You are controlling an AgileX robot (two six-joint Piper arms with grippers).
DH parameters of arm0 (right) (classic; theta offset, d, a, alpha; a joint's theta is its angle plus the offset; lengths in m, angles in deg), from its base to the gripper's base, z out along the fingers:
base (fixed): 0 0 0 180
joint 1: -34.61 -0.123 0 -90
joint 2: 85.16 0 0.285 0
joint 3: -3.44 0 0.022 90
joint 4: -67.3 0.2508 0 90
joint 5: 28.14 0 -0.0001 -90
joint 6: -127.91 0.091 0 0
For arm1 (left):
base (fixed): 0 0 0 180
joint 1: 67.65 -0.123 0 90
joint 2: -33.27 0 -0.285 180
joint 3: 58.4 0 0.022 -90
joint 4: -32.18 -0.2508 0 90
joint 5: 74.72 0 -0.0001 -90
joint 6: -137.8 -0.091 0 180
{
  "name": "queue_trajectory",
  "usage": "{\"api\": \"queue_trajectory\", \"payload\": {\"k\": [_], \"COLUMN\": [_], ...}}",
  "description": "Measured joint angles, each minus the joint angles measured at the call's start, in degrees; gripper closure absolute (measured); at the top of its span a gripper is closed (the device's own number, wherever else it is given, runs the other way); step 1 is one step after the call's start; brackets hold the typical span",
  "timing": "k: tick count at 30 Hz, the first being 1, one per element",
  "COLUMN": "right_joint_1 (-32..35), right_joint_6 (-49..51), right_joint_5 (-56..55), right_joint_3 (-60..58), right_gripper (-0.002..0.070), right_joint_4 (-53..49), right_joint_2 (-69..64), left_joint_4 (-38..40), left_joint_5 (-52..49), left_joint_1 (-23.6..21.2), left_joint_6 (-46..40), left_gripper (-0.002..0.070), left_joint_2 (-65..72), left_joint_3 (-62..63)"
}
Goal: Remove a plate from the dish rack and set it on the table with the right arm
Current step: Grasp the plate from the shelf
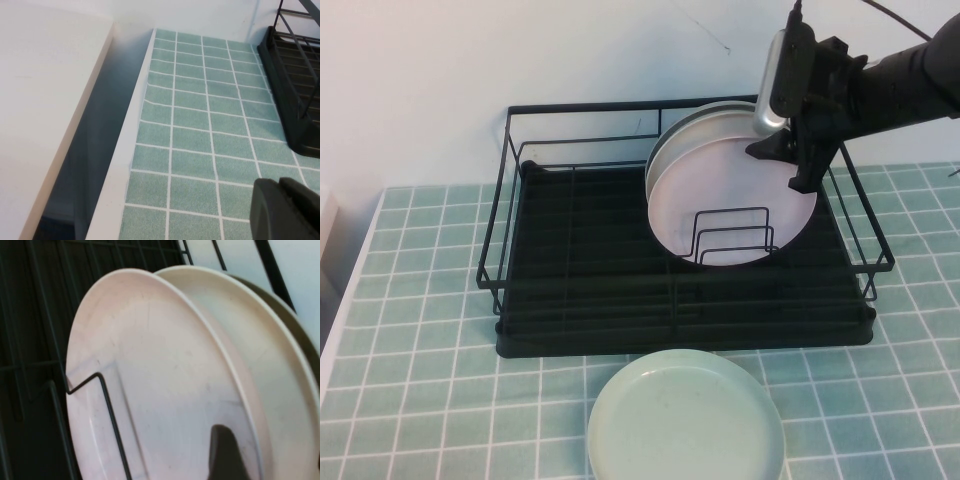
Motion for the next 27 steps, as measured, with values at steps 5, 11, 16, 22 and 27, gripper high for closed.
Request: {"api": "queue_trajectory", "payload": {"k": [5,11,16,22,27], "right_joint_1": [-0.11,-0.41,-0.41,-0.47,-0.68], "right_joint_6": [0.00,0.00,0.13,1.34,1.43], "right_joint_5": [-0.28,1.23,6.65,11.34,11.07], "right_joint_3": [0.00,0.00,0.00,0.00,0.00], "right_gripper": [0.0284,0.0217,0.0209,0.0208,0.0208], "right_joint_4": [0.00,-2.08,-6.09,-8.54,-9.44], "right_joint_2": [0.00,2.65,5.51,5.65,5.31], "left_joint_4": [0.00,0.00,0.00,0.00,0.00], "left_joint_5": [0.00,0.00,0.00,0.00,0.00], "left_joint_1": [0.00,0.00,0.00,0.00,0.00], "left_joint_6": [0.00,0.00,0.00,0.00,0.00], "left_gripper": [0.0678,0.0678,0.0678,0.0678,0.0678], "left_joint_2": [0.00,0.00,0.00,0.00,0.00], "left_joint_3": [0.00,0.00,0.00,0.00,0.00]}}
